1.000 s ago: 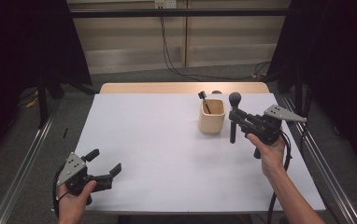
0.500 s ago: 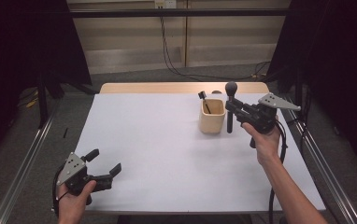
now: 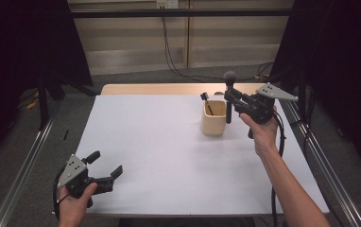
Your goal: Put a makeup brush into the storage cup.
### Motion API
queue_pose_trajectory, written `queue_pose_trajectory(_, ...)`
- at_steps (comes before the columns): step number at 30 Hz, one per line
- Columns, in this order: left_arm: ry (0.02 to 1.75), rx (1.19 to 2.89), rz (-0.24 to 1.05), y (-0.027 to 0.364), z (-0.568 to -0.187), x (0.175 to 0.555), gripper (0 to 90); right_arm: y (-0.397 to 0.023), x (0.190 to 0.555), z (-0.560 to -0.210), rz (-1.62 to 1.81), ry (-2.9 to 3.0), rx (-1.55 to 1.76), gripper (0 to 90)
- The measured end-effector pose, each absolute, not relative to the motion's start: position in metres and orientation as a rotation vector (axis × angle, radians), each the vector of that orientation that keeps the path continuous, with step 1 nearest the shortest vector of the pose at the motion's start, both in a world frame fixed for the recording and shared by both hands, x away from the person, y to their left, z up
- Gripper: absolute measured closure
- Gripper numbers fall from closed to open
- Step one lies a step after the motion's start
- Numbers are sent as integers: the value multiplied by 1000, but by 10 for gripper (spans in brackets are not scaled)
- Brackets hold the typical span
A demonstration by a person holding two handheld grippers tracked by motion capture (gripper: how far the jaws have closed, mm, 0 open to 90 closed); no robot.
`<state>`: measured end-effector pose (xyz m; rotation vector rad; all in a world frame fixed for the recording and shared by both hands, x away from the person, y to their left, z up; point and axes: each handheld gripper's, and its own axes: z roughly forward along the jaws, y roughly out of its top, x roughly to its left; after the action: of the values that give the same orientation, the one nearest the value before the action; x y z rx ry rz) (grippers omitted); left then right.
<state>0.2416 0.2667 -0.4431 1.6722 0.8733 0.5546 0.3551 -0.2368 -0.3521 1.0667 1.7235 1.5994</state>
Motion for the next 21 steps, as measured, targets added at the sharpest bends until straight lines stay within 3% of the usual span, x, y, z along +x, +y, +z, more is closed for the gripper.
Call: queue_pose_trajectory(21, 875, 1677, 556, 267, -444, 242, 23, -223, 389, -349, 1539, 1720, 1098, 716)
